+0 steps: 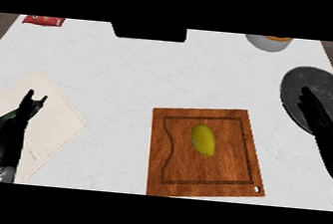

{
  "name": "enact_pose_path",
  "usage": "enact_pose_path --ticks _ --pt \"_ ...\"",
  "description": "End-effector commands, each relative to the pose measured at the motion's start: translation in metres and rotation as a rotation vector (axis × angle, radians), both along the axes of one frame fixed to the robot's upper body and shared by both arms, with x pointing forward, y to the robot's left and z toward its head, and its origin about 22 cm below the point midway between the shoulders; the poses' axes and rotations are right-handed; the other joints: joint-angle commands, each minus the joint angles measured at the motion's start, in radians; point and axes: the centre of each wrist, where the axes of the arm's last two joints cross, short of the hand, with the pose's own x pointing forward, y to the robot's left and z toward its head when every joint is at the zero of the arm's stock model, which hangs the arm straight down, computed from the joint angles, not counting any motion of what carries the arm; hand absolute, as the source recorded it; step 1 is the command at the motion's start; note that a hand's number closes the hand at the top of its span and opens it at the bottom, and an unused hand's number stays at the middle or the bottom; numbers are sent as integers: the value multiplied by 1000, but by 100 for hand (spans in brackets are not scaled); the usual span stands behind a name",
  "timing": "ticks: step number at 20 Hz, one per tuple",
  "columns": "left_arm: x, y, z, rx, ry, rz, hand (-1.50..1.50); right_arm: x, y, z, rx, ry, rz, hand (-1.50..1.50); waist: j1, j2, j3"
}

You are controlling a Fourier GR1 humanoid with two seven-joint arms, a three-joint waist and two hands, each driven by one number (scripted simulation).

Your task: Pick the lemon from the cutting board and place it in the pan

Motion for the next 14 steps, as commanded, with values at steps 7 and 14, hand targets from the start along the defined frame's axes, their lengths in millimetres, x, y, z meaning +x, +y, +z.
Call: enact_pose_path --ticks 7,14 --pt "26 -127 46 -389 -291 -479 0 43 46 58 -117 -293 464 150 39 7 -8" --pt "20 -111 38 -450 -299 -482 0 41 -28 -9 176 -248 626 -150 14 7 -2"
